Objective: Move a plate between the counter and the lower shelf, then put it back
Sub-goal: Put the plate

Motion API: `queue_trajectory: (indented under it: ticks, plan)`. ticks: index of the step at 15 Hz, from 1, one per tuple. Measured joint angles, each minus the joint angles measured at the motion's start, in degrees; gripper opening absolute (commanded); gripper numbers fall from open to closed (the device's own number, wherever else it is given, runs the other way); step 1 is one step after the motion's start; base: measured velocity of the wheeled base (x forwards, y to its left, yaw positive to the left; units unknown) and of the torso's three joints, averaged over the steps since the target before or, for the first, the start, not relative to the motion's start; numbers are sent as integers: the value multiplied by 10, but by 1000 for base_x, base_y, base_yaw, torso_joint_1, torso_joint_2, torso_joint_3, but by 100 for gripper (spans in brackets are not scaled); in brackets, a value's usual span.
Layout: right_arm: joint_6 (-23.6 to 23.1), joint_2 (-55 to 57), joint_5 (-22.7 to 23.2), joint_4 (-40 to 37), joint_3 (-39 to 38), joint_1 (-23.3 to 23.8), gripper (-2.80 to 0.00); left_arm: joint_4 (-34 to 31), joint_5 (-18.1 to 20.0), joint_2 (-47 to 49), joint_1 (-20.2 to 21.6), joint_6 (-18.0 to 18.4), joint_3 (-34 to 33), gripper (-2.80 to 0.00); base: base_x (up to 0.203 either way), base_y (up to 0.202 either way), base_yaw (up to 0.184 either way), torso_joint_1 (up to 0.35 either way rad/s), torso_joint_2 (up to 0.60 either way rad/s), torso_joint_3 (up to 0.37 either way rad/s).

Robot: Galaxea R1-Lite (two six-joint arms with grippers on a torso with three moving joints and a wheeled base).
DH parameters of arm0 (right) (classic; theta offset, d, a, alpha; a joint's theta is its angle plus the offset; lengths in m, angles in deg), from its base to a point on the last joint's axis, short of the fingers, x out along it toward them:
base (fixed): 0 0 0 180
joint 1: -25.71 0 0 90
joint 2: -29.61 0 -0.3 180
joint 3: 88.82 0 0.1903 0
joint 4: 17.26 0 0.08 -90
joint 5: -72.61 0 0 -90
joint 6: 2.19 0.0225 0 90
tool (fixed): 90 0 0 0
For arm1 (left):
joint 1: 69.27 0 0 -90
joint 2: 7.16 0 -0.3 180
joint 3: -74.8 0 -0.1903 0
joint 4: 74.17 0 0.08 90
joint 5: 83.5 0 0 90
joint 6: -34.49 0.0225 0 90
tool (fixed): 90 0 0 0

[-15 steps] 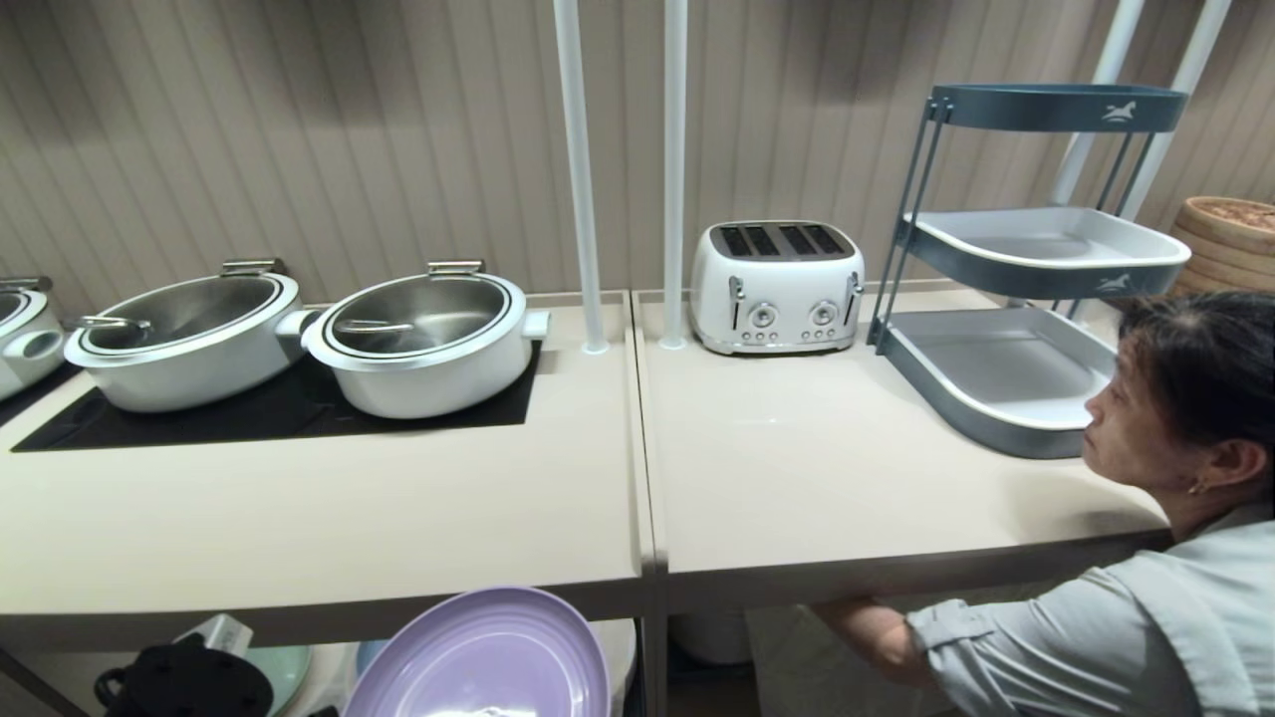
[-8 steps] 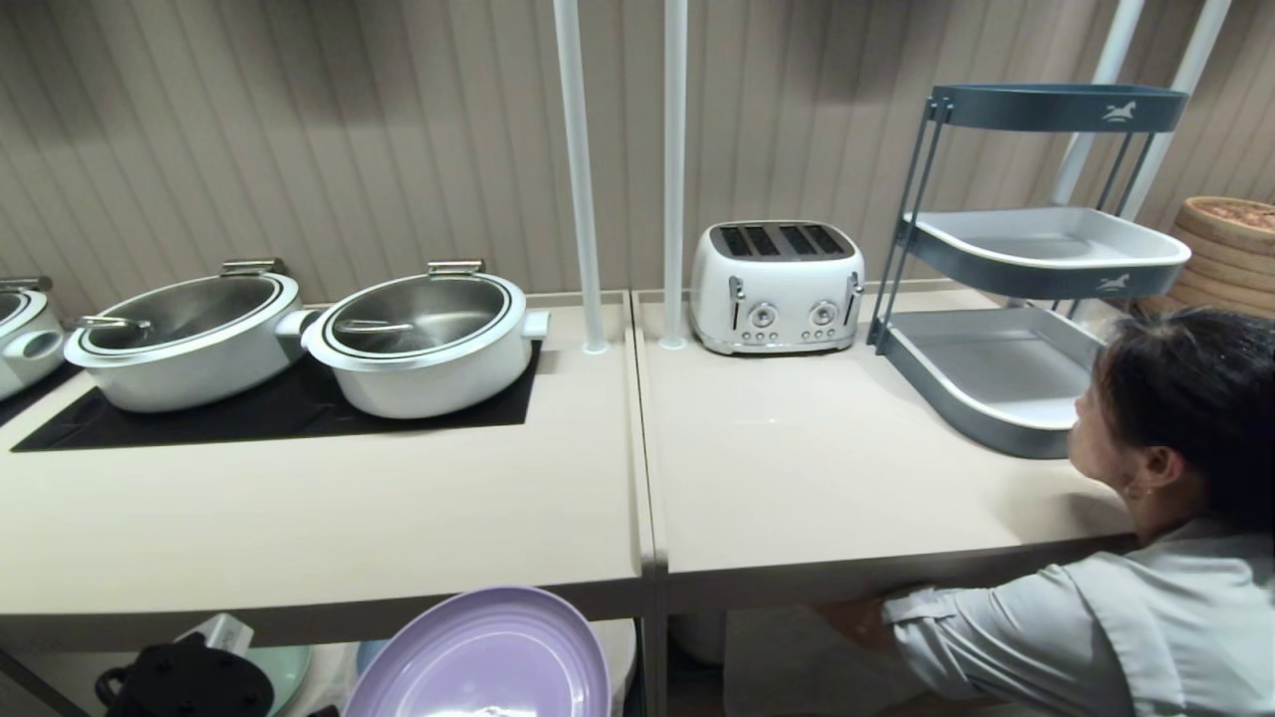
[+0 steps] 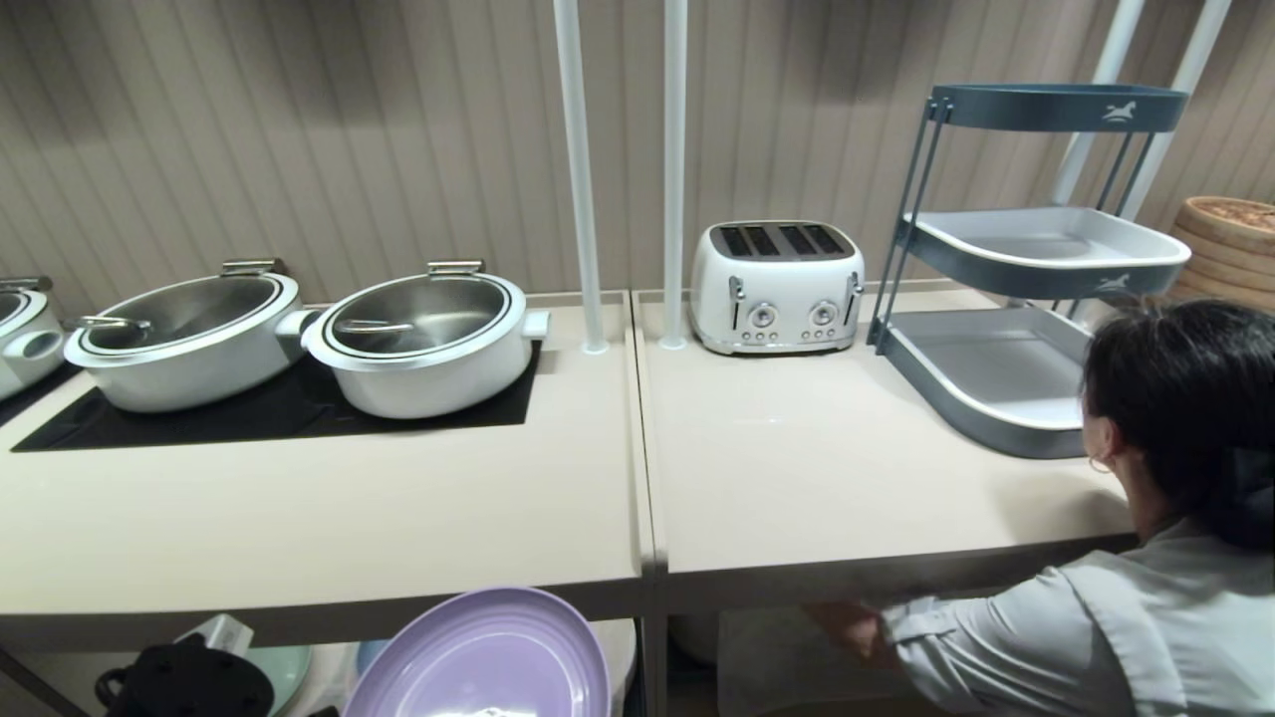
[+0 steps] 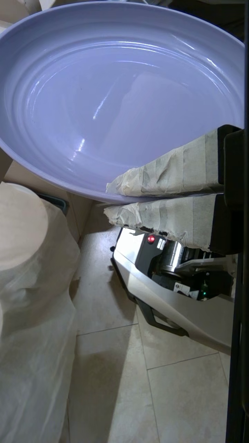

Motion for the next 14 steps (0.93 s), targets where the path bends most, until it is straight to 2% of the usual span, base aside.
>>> queue_trajectory:
  ticks: [14]
  plan:
    - [0, 0, 0, 0, 0, 0, -280, 0, -1, 0, 0, -2, 0, -280, 0, 0, 0, 0, 0, 0]
